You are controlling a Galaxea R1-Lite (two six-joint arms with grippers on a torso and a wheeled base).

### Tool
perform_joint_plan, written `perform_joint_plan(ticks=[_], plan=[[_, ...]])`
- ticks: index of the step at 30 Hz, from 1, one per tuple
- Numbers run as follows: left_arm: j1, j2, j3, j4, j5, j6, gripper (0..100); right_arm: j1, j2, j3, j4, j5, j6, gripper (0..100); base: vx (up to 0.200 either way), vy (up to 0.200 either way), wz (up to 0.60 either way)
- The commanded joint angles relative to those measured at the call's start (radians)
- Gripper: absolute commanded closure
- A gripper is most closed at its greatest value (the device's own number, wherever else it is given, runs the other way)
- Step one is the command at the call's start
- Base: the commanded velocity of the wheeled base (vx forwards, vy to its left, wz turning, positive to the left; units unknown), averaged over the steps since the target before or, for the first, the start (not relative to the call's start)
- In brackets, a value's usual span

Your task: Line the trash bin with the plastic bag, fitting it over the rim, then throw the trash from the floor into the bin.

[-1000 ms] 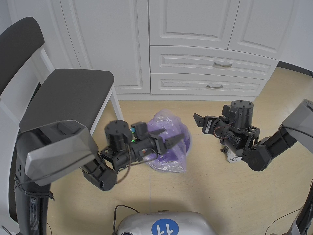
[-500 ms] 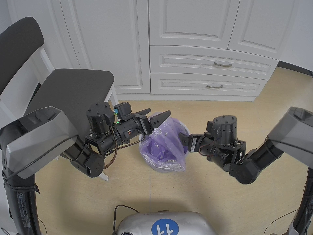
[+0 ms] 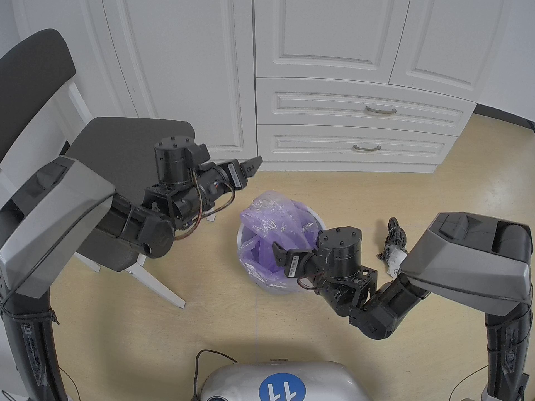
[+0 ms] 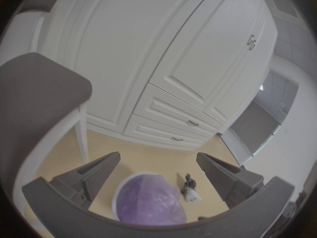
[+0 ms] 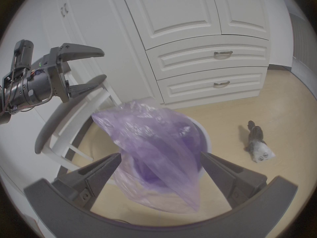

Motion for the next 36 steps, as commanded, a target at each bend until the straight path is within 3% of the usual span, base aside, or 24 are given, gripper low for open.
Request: perform_joint_plan(ticks=[1,13,14,23,29,35,36], plan=[[-0.001,0.001,-0.065,0.025,0.028,0.0,0,0.021,0.092,-0.067,-0.063,-0.012,0.022,0,0.0,0.0,0.0],[0.002,0.017,-0.07,0.037,0.024,-0.001,0,0.02,0.138,-0.113,-0.069,-0.011,0.056,0,0.0,0.0,0.0],[0.002,0.017,-0.068,0.039,0.022,-0.001,0,0.02,0.139,-0.115,-0.069,-0.011,0.06,100,0.0,0.0,0.0],[0.006,0.028,-0.07,0.039,0.004,-0.003,0,0.0,0.133,-0.13,-0.071,-0.012,0.085,100,0.0,0.0,0.0],[0.017,0.043,-0.07,0.045,-0.006,-0.001,0,-0.075,0.046,-0.093,-0.04,0.003,0.068,100,0.0,0.0,0.0],[0.023,0.059,-0.079,0.045,-0.009,0.0,0,-0.1,-0.043,0.028,0.0,0.087,0.013,100,0.0,0.0,0.0],[0.025,0.06,-0.079,0.045,-0.009,0.0,0,-0.123,-0.063,0.075,0.0,0.11,-0.045,100,0.0,0.0,0.0]])
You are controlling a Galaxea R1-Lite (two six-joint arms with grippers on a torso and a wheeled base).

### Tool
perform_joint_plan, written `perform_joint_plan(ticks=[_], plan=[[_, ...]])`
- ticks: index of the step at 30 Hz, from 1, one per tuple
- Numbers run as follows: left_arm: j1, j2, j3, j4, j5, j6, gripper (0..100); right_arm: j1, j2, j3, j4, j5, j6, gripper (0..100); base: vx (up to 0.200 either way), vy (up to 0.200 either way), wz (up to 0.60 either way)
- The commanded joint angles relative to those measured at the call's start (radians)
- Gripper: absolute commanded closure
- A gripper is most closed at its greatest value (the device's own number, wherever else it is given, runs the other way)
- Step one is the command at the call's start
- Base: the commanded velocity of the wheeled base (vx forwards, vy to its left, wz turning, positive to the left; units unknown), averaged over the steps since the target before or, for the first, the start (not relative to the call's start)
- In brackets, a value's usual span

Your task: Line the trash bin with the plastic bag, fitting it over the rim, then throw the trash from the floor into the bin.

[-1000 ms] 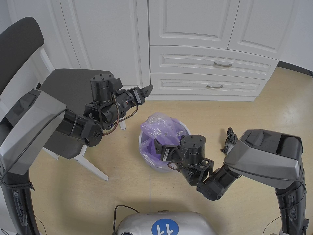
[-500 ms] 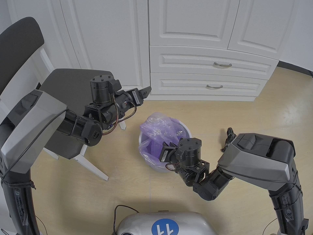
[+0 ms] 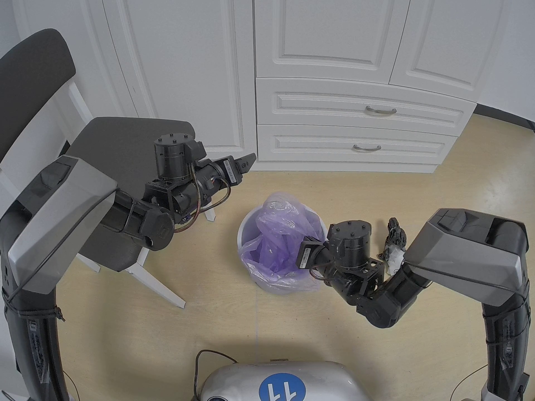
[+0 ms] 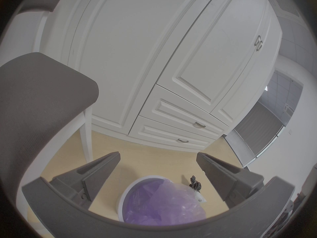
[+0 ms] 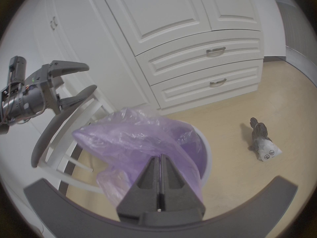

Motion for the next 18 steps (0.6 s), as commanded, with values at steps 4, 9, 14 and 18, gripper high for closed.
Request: perform_joint_plan(ticks=[4,9,14,18], plan=[[0.006,0.02,-0.003,0.001,-0.001,0.002,0,-0.119,-0.099,0.165,0.007,0.082,-0.21,0,0.0,0.0,0.0],[0.006,0.025,0.005,0.021,-0.001,0.031,0,-0.148,-0.093,0.182,0.01,0.114,-0.24,0,0.0,0.0,0.0],[0.005,0.032,0.013,0.025,-0.001,0.06,0,-0.107,-0.108,0.221,-0.005,0.117,-0.24,0,0.0,0.0,0.0],[0.003,0.031,0.02,0.024,-0.001,0.066,0,-0.004,-0.116,0.275,-0.046,0.107,-0.238,0,0.0,0.0,0.0]])
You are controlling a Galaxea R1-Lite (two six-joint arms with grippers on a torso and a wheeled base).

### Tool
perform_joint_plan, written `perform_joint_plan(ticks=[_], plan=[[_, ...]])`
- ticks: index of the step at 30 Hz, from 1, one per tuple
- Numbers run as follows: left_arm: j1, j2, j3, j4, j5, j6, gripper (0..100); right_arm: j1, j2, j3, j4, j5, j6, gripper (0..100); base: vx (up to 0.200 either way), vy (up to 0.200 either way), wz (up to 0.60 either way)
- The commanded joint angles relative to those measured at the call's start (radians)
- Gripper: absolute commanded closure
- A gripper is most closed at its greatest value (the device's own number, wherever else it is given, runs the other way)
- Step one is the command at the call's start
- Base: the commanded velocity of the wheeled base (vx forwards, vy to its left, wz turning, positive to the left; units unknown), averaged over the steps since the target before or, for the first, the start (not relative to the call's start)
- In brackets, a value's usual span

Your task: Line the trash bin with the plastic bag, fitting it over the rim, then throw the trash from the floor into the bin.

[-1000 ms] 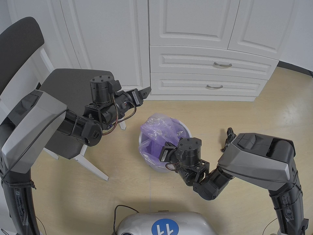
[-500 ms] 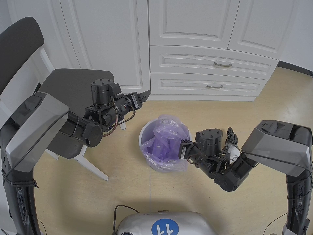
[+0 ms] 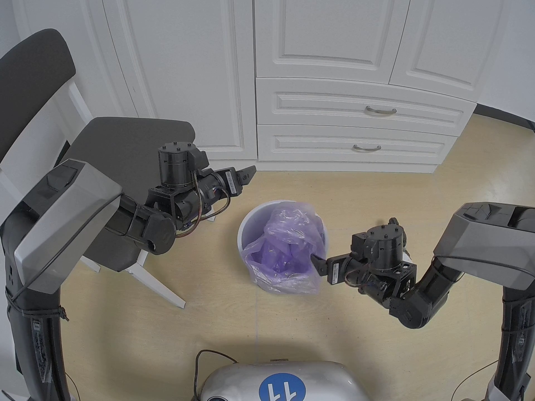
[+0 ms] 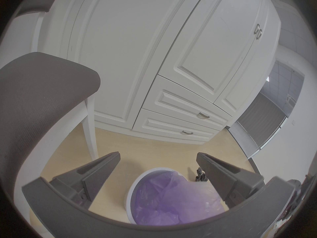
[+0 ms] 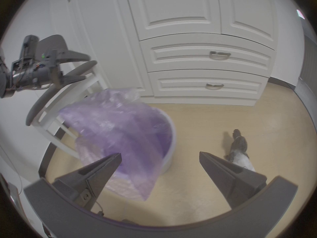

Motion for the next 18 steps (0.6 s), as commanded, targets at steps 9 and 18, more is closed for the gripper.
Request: perform_joint_plan(ticks=[9,18], plan=[[-0.001,0.007,0.012,-0.003,0.001,0.008,0,0.136,0.149,-0.037,-0.13,-0.076,0.008,0,0.0,0.0,0.0],[-0.001,0.007,0.011,-0.011,0.003,0.008,0,0.096,0.232,-0.245,-0.143,-0.171,0.105,0,0.0,0.0,0.0]])
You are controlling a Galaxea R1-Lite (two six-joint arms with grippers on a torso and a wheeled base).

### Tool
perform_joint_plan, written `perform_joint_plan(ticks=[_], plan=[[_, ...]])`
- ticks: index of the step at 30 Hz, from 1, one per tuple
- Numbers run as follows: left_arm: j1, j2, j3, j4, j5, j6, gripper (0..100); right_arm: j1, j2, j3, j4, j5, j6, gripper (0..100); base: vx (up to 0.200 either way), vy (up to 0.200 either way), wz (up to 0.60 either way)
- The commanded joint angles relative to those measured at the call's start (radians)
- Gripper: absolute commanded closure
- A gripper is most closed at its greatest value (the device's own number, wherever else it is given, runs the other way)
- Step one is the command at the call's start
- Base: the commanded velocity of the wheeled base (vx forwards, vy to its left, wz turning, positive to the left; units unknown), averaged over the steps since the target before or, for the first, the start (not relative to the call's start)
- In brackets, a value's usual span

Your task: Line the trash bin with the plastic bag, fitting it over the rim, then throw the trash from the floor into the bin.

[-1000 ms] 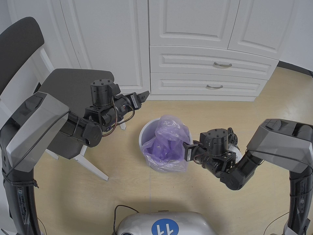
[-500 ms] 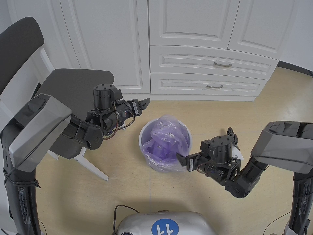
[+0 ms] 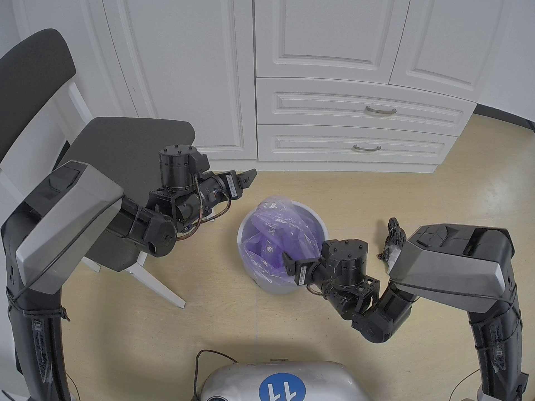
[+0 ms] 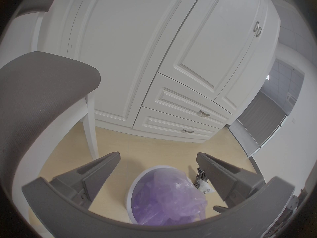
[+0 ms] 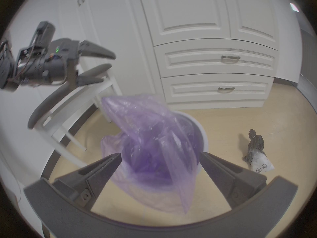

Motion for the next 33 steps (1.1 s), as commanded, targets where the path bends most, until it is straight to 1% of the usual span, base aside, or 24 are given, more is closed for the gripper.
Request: perform_joint_plan(ticks=[1,2,3,12,20,21,24,30,33], plan=[[0.0,0.002,-0.001,-0.005,0.001,-0.001,0,-0.033,0.066,-0.108,-0.005,-0.031,0.043,0,0.0,0.0,0.0],[0.0,0.002,-0.001,-0.005,0.001,-0.001,0,-0.038,0.07,-0.119,-0.007,-0.032,0.046,0,0.0,0.0,0.0],[0.0,0.003,-0.001,-0.005,0.001,-0.001,0,-0.041,0.075,-0.129,-0.007,-0.034,0.052,100,0.0,0.0,0.0],[0.002,0.002,-0.001,-0.008,0.001,-0.001,0,-0.044,0.104,-0.143,-0.018,-0.032,0.069,100,0.0,0.0,0.0],[0.0,0.003,-0.001,-0.008,0.003,-0.001,0,-0.029,0.053,-0.066,-0.054,-0.006,0.067,100,0.0,0.0,0.0],[0.0,0.003,-0.001,-0.01,0.003,-0.001,0,-0.027,0.056,-0.071,-0.062,-0.005,0.074,0,0.0,0.0,0.0],[0.0,0.003,-0.001,-0.008,0.003,-0.001,0,-0.032,0.092,-0.102,-0.074,0.007,0.086,0,0.0,0.0,0.0],[0.0,0.008,-0.001,-0.01,0.003,-0.001,0,-0.062,0.199,-0.195,-0.062,0.0,0.09,0,0.0,0.0,0.0],[0.0,0.008,-0.001,-0.01,0.003,-0.001,0,-0.076,0.219,-0.209,-0.054,-0.002,0.089,0,0.0,0.0,0.0]])
